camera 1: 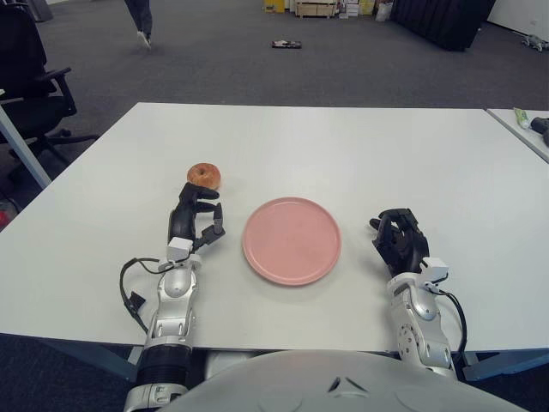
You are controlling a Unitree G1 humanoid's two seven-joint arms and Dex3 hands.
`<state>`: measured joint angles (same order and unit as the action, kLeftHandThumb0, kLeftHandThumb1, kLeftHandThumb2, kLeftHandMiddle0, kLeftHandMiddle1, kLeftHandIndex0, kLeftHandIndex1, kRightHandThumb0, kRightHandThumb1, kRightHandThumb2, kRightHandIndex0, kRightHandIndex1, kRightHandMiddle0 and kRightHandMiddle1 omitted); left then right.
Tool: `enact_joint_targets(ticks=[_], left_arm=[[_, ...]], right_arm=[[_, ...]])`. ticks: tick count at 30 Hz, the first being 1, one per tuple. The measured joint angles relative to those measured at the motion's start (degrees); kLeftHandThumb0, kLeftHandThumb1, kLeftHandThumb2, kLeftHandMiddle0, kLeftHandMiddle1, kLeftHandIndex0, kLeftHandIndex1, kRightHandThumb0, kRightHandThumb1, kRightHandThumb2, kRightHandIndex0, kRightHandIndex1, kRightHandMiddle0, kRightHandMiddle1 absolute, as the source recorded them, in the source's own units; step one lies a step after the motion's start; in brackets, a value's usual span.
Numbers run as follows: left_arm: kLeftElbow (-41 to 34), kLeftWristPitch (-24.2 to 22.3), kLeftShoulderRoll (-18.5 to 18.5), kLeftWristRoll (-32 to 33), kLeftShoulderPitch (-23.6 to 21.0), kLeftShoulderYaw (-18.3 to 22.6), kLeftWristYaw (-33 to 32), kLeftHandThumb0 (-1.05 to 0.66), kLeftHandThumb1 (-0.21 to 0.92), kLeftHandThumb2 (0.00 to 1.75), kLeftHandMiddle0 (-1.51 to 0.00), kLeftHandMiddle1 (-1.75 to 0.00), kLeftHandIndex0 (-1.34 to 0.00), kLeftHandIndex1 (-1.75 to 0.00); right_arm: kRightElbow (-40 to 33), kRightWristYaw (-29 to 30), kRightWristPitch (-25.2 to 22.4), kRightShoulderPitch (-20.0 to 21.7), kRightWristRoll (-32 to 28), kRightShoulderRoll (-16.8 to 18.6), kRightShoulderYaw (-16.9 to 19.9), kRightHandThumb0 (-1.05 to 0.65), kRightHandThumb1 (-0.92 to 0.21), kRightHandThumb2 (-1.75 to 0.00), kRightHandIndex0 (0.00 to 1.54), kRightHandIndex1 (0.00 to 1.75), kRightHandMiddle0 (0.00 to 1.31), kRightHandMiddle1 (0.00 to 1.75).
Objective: Put the apple into the plate.
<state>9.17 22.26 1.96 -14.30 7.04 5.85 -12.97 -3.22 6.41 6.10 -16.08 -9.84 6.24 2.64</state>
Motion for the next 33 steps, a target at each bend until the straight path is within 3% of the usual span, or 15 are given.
enact_joint_targets(ticks=[14,17,21,23,26,28,30,33], left_arm=[[2.59,3.05,5.19,-13.21,-3.84,-0.61,-13.13,-0.39,0.64,0.92,-0.75,-1.75,-0.37,-1.75],[3.73,3.09,6.11,-15.84,-5.22,-1.09,-16.08,-0.38,0.73,0.79,-0.53,-1.7,-0.31,-1.75],[5.1,2.68,7.28,-18.22,-7.51,-1.9,-18.13,-0.36,0.88,0.59,-0.27,-1.46,-0.21,-1.75],[5.57,1.96,7.75,-19.14,-8.87,-2.46,-18.61,-0.54,0.86,0.66,-0.14,-1.36,-0.11,-1.52],[6.07,-0.33,8.28,-20.27,-11.02,-3.27,-18.52,-0.74,0.73,0.72,-0.04,-0.93,-0.03,-1.06],[6.19,-2.14,8.62,-20.61,-12.33,-3.78,-18.04,-0.82,0.66,0.72,-0.02,-0.61,-0.01,-0.73],[6.42,-3.66,9.22,-20.89,-13.58,-4.24,-17.35,-0.87,0.65,0.71,-0.01,-0.38,-0.01,-0.5],[6.8,-5.06,10.26,-21.04,-14.91,-4.88,-16.63,-0.93,0.65,0.69,0.0,-0.14,0.0,-0.22]], right_arm=[[0.11,0.12,0.04,0.05,0.06,0.0,0.01,-0.37,-0.73,-0.79,0.47,1.34,0.31,1.75],[0.14,0.16,0.04,0.07,0.23,-0.02,0.01,-0.37,-0.73,-0.8,0.47,1.34,0.3,1.75],[0.25,0.2,0.04,0.17,0.52,-0.04,-0.05,-0.37,-0.73,-0.79,0.48,1.34,0.3,1.75],[0.35,0.2,0.08,0.23,0.81,-0.05,-0.04,-0.37,-0.73,-0.79,0.48,1.34,0.3,1.75],[0.54,0.2,0.09,0.45,1.24,-0.07,-0.05,-0.37,-0.74,-0.79,0.48,1.34,0.3,1.75],[0.62,0.2,0.09,0.54,1.42,-0.07,-0.05,-0.37,-0.74,-0.79,0.48,1.34,0.3,1.75],[0.67,0.2,0.1,0.61,1.5,-0.07,-0.05,-0.37,-0.74,-0.79,0.48,1.34,0.3,1.75],[0.71,0.2,0.11,0.69,1.53,-0.07,-0.05,-0.37,-0.73,-0.79,0.48,1.34,0.3,1.75]])
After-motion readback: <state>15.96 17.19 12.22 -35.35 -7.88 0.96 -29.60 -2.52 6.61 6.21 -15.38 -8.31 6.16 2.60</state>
